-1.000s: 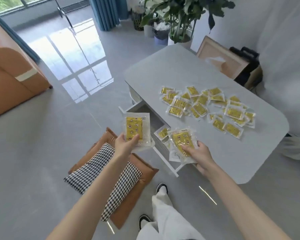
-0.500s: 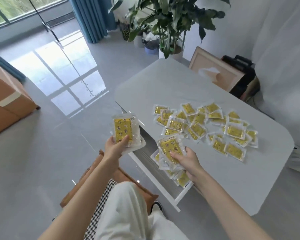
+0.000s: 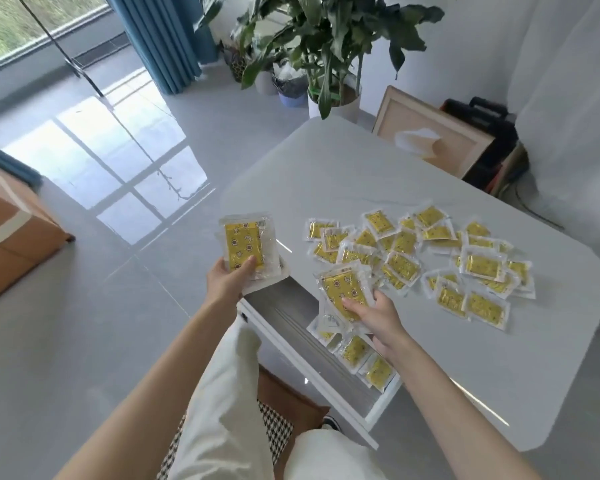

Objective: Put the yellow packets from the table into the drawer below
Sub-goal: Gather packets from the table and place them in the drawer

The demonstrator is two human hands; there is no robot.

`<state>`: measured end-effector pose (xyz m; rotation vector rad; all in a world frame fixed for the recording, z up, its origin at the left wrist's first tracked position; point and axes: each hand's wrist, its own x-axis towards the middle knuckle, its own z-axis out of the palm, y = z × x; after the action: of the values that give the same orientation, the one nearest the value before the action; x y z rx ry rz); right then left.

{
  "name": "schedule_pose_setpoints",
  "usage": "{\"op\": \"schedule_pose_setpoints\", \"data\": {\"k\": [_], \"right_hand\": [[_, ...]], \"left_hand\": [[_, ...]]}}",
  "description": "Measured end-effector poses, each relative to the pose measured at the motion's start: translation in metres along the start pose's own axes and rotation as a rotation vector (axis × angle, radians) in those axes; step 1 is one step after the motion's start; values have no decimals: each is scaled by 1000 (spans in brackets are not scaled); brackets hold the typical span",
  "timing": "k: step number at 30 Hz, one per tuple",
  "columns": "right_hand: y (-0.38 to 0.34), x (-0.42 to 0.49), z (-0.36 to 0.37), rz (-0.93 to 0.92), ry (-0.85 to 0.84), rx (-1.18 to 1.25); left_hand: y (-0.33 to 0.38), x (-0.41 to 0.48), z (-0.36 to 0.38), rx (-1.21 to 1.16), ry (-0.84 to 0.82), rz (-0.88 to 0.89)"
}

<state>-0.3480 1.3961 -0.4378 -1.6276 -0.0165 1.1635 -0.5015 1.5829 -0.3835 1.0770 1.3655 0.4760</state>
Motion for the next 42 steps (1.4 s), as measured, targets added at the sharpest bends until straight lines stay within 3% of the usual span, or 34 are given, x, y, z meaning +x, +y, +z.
{"op": "schedule_pose_setpoints", "data": {"k": [8,13,17,22,26,32,35,42], "right_hand": [[24,46,11,30,59,4],[52,80,34,124,132,12],[89,108,54,236,183,47],[150,147,66,377,90,24],[216,190,73,440,55,47],[278,259,69,369,173,74],[293,286,65,280,247,-83],[314,335,76,139,246,-251]], "left_hand": [[-4,59,15,160,-136,24],[-21,115,23,359,-316,-1],[-44,167,19,556,-484,-119],[-88,230,12,803,-800,-254],[-149,278,22,997,-929,-296],[-256,337,62,1148,-807,-200],[-294,356,75,1074,-748,-219],[-344,400,94,879,-735,-174]]}}
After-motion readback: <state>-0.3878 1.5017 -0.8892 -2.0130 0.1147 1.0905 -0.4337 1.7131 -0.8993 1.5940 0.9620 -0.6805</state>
